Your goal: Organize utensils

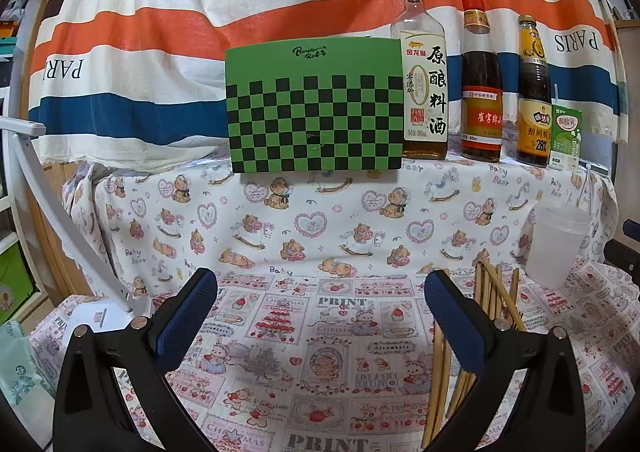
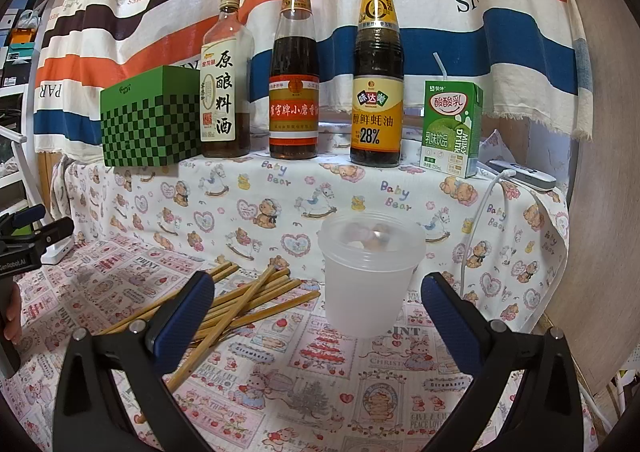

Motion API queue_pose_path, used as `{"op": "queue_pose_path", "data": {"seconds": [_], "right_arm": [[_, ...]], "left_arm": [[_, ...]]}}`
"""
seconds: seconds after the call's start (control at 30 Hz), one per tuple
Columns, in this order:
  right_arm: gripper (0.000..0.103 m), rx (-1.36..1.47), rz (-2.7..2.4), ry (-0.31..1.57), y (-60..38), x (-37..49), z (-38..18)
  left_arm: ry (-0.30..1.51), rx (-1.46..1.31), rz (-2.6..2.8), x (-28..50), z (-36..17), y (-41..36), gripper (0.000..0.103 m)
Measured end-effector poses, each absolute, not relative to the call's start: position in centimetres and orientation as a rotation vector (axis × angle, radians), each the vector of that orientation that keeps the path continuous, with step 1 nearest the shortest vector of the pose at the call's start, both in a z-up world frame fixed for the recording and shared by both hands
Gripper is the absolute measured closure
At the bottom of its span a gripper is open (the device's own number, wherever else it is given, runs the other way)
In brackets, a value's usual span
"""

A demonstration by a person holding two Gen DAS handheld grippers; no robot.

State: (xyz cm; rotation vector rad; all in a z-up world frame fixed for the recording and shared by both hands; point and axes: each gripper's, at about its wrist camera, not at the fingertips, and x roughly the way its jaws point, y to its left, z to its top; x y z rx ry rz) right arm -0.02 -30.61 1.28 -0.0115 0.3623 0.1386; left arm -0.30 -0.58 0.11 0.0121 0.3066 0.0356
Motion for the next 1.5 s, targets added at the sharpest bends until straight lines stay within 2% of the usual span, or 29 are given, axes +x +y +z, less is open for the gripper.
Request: {"op": "queue_pose_path", "data": {"seconds": [0.87,1.23,1.3,1.47,1.5], "right_arm": [[0.000,-0.008,0.136,0.368,-30.6,0.0,1.3],[0.000,0.030,0.016,0.369,-31.1,-0.9,1.5],[0.003,0.033,0.037,0.371,-31.0,-1.2,1.5],[0.034,0.060,0.058,0.400,-30.8,-1.2,1.5],[0.036,0.072,0.072,0.415,-30.8,-1.1,1.4]], "left_arm": [[0.295,0.025,0.012,-0.5,0.0,-0.6,0.000],[0.351,-0.008,0.041,0.5,-0.2,0.3,0.000],[0.361,-0.026,0.035,0.8,-0.2,0.6,0.000],[0.330,-0.035,0.004,0.1,-0.1,0.7,0.003],[0.326,-0.029,0.012,0.1,0.0,0.5,0.003]]}}
